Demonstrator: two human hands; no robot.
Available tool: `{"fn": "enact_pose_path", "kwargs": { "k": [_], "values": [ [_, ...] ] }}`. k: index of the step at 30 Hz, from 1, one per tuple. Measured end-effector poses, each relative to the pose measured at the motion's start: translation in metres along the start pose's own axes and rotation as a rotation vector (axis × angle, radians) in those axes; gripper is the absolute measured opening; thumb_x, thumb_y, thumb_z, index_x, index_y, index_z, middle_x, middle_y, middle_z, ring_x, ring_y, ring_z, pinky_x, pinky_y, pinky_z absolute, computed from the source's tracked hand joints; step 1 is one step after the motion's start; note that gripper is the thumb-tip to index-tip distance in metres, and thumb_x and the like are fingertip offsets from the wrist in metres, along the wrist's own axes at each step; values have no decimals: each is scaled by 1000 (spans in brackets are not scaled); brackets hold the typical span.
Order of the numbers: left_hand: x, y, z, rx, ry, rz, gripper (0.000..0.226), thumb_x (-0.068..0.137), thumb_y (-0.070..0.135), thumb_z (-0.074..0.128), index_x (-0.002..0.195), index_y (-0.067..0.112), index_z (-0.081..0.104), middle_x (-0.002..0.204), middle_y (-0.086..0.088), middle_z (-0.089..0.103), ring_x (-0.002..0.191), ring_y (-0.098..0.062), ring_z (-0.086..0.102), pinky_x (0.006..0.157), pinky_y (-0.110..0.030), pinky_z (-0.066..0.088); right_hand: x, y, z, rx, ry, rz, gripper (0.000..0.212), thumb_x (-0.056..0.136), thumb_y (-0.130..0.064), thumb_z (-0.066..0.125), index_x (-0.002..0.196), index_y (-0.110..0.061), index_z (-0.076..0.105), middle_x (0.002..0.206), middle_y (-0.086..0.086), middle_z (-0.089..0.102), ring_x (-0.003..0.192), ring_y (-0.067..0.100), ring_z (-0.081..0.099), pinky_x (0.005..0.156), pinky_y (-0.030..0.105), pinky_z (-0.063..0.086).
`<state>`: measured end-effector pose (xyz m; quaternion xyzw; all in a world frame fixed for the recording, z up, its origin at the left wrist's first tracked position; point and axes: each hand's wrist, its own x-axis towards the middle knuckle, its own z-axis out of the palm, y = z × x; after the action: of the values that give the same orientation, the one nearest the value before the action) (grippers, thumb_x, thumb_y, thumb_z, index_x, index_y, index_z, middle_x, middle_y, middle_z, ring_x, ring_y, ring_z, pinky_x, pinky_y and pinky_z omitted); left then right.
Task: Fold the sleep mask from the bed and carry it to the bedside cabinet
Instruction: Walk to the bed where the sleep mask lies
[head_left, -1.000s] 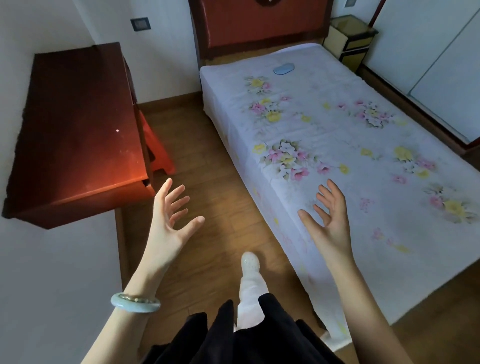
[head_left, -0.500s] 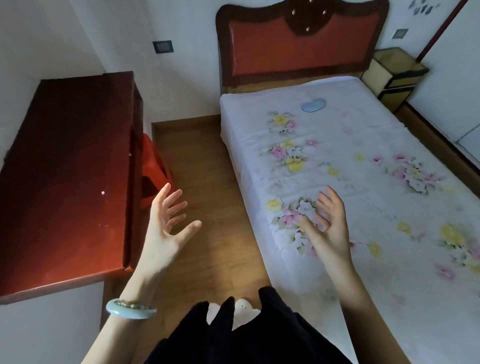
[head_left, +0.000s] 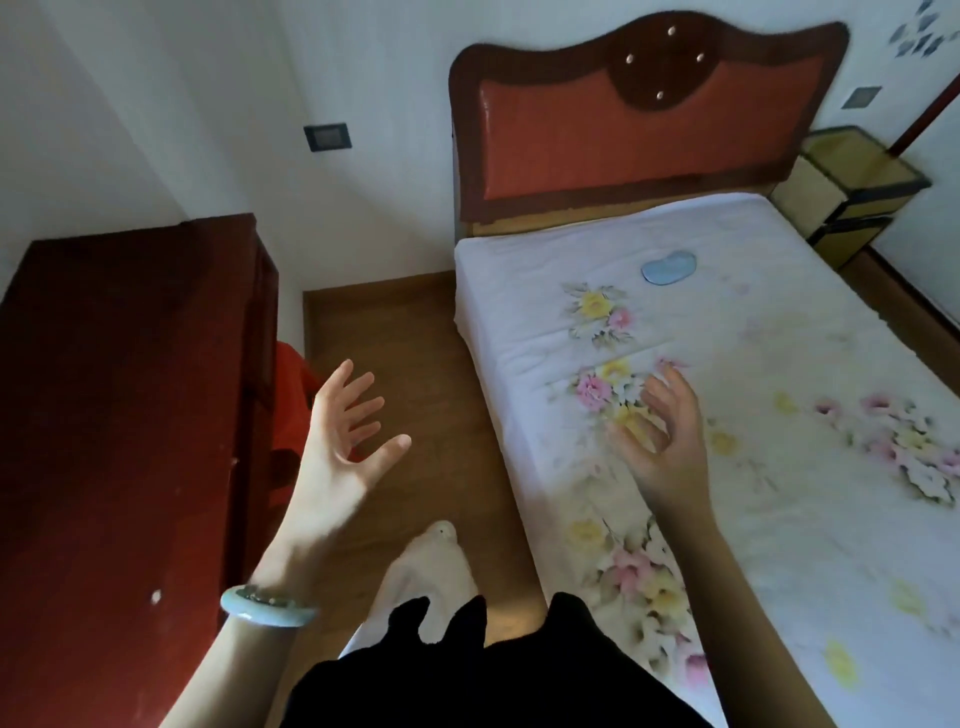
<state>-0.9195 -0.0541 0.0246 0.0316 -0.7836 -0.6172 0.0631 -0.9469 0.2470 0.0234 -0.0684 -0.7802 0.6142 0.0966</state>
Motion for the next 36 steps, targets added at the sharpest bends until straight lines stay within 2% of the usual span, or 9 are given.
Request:
{"fn": "enact_pose_path", "kwargs": {
  "k": [3, 7, 13, 16, 21, 24, 30, 32, 36],
  "values": [
    [75, 0, -10, -7, -27, 5, 89, 72, 24, 75, 145, 29, 24, 144, -1, 43, 123, -12, 53, 100, -38, 46, 60, -9, 36, -8, 51, 17, 72, 79, -9, 72, 138, -28, 35, 131, -3, 48, 107, -11, 52, 82, 9, 46],
    [165, 2, -16, 8, -82, 30, 88, 75, 19, 77, 145, 28, 25, 142, -1, 44, 121, -11, 54, 98, -34, 47, 128, -22, 74, -35, 79, 0, 75, 79, -7, 71, 141, -24, 31, 132, -1, 47, 122, 9, 47, 95, 25, 43],
    [267, -4, -3, 59, -158, 37, 86, 75, 20, 75, 143, 34, 24, 141, 4, 44, 122, -7, 52, 98, -28, 47, 205, -21, 98, -25, 121, 40, 74, 80, -8, 70, 141, -23, 31, 134, -1, 47, 121, 8, 48, 95, 25, 44],
    [315, -12, 6, 89, -179, 19, 87, 76, 13, 76, 141, 36, 24, 141, 6, 43, 121, -6, 52, 99, -28, 46, 244, -15, 107, -23, 140, 60, 72, 80, -8, 69, 140, -24, 32, 132, -3, 49, 119, 1, 48, 95, 25, 44],
    [400, -21, 25, 103, -214, 6, 87, 76, 12, 75, 146, 20, 24, 142, 0, 43, 120, -8, 52, 98, -26, 47, 318, 4, 120, -22, 176, 94, 71, 79, -8, 70, 138, -27, 34, 130, -6, 48, 116, -5, 48, 94, 25, 45],
    [457, -18, 46, 116, -243, -5, 86, 77, 13, 75, 147, 20, 25, 142, -1, 44, 120, -8, 52, 98, -27, 46, 369, 13, 123, -17, 224, 116, 70, 79, -11, 70, 137, -31, 34, 131, -6, 48, 109, -14, 49, 95, 28, 45],
    [554, -2, 103, 122, -388, -8, 82, 72, 31, 75, 141, 34, 31, 140, 8, 45, 118, -1, 52, 96, -21, 46, 450, 25, 110, -23, 335, 176, 70, 79, -16, 72, 134, -38, 34, 132, -13, 49, 108, -16, 49, 95, 33, 45],
    [581, 3, 125, 111, -457, 4, 78, 70, 37, 74, 136, 44, 32, 136, 14, 45, 117, 2, 52, 94, -17, 45, 469, 27, 104, -19, 370, 189, 70, 79, -16, 71, 134, -38, 34, 132, -12, 48, 105, -17, 50, 91, 28, 45],
    [621, 7, 164, 107, -565, 28, 82, 71, 38, 74, 140, 39, 29, 131, 26, 43, 114, 8, 51, 87, -7, 45, 490, 29, 94, 6, 429, 221, 71, 80, -15, 72, 136, -36, 34, 132, -10, 48, 112, -12, 49, 91, 19, 44]
  ]
}}
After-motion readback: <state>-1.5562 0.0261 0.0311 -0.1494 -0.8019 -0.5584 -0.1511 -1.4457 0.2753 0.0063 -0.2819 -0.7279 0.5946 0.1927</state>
